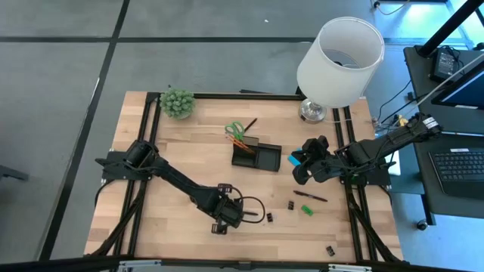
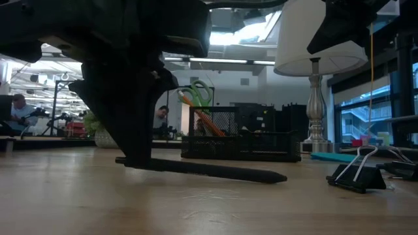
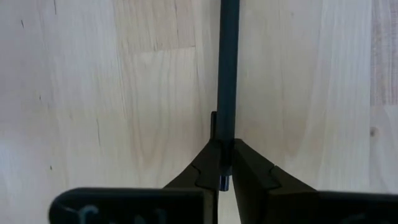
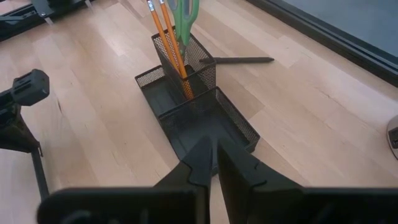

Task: Pick and place office supplies into organizer
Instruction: Put the bottom left black pen into the black organizer

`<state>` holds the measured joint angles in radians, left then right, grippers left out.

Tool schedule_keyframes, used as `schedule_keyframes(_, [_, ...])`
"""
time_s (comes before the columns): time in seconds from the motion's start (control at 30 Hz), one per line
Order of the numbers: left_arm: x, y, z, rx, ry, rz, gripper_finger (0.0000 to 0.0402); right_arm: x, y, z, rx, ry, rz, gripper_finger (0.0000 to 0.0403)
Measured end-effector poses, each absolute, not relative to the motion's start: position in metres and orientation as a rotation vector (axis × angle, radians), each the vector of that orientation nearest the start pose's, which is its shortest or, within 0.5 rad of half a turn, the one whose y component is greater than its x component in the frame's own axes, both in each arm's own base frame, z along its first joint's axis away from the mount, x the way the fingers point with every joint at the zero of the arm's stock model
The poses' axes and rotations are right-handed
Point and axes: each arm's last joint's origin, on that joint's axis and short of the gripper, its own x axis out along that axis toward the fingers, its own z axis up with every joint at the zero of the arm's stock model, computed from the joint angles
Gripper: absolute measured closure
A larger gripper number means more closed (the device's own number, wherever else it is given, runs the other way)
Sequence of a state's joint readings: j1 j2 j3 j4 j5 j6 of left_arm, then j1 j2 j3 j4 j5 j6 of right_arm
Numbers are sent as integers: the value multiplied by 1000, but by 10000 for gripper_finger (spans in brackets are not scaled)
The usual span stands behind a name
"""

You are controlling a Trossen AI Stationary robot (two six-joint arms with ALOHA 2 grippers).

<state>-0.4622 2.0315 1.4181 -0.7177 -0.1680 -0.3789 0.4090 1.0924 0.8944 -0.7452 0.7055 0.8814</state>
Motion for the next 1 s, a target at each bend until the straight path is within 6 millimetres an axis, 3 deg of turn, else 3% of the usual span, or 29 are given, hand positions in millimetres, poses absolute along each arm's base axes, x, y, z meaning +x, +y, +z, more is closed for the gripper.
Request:
schedule_keyframes(0.23, [355, -171, 157, 92, 1287, -3, 380, 194, 64, 276, 328, 606, -587, 374])
schedule_keyframes(0.4, [349, -168, 172, 98, 1276, 6, 380, 194, 64, 276, 329, 605, -587, 374])
schedule_keyframes(0.67, [335, -157, 226, 121, 1132, 64, 380, 194, 64, 276, 329, 606, -587, 374])
schedule_keyframes(1.0, [316, -116, 279, 462, 996, 254, 380, 194, 64, 276, 330, 602, -591, 374])
